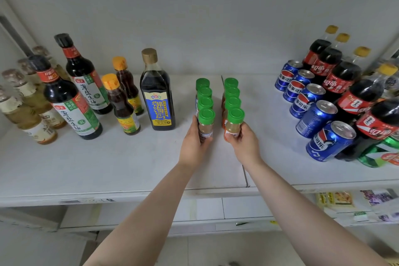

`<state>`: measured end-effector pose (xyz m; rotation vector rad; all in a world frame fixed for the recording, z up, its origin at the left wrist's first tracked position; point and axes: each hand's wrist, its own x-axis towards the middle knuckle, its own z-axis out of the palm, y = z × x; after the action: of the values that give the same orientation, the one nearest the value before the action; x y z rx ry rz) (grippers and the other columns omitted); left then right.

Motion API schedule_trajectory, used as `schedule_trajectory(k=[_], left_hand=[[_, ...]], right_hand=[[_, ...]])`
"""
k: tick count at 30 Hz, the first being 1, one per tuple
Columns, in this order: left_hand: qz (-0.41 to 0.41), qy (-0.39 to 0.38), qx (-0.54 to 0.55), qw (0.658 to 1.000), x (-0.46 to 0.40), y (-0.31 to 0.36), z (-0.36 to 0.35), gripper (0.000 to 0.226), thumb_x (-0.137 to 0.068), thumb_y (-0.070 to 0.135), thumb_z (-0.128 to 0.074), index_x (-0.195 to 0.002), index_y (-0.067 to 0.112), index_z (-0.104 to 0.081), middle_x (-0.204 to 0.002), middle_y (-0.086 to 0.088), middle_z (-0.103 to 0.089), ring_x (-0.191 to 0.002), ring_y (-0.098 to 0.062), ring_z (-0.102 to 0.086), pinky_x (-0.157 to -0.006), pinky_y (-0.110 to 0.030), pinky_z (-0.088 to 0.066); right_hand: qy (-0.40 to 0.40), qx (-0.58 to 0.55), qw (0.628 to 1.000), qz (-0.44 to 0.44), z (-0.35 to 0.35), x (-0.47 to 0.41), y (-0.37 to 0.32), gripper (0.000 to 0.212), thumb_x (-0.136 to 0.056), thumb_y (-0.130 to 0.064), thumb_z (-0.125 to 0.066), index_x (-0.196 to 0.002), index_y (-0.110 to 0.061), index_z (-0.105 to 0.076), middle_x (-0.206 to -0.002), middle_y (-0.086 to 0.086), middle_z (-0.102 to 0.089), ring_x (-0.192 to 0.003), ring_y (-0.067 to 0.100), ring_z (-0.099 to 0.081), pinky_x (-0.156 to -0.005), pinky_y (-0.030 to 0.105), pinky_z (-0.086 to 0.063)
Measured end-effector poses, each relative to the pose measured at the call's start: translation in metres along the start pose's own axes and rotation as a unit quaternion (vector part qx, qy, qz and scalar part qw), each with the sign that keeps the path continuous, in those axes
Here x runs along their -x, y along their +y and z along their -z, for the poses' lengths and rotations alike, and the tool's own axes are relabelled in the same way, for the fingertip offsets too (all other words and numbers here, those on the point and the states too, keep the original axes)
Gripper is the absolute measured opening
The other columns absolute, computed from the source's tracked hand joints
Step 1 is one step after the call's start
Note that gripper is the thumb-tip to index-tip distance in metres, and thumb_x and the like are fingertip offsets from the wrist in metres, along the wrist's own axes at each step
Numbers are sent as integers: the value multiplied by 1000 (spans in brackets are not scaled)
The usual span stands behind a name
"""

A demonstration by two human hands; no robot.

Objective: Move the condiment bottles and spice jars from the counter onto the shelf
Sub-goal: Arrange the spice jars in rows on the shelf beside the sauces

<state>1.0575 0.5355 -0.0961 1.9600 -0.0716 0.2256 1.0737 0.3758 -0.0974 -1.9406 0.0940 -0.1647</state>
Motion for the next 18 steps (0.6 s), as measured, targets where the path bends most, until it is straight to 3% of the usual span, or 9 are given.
schedule_trajectory(k=[7,15,18], left_hand=[[-2,3,-16,1000,1,1,0,56,-90,20,-60,-140,23,-35,-115,6,-61,-92,-8,-59,-72,0,-38],[11,0,-11,1000,2,5,2,53,-88,22,-61,-135,28,-37,-117,3,-61,-100,-13,-62,-88,-28,-50],[30,-3,-27,999,4,6,4,56,-82,31,-60,-133,24,-39,-118,1,-61,-101,-17,-62,-89,-39,-52]], right_hand=[[-32,31,999,7,3,-4,3,38,-83,-15,-68,-119,-10,-56,-95,1,-69,-87,22,-66,-83,34,-51],[-44,33,998,-3,5,-7,5,47,-81,-15,-68,-126,-12,-53,-104,2,-70,-94,23,-68,-88,37,-53],[-47,41,998,-5,7,-5,3,52,-80,-17,-71,-128,-15,-52,-107,0,-70,-97,21,-68,-89,36,-53]])
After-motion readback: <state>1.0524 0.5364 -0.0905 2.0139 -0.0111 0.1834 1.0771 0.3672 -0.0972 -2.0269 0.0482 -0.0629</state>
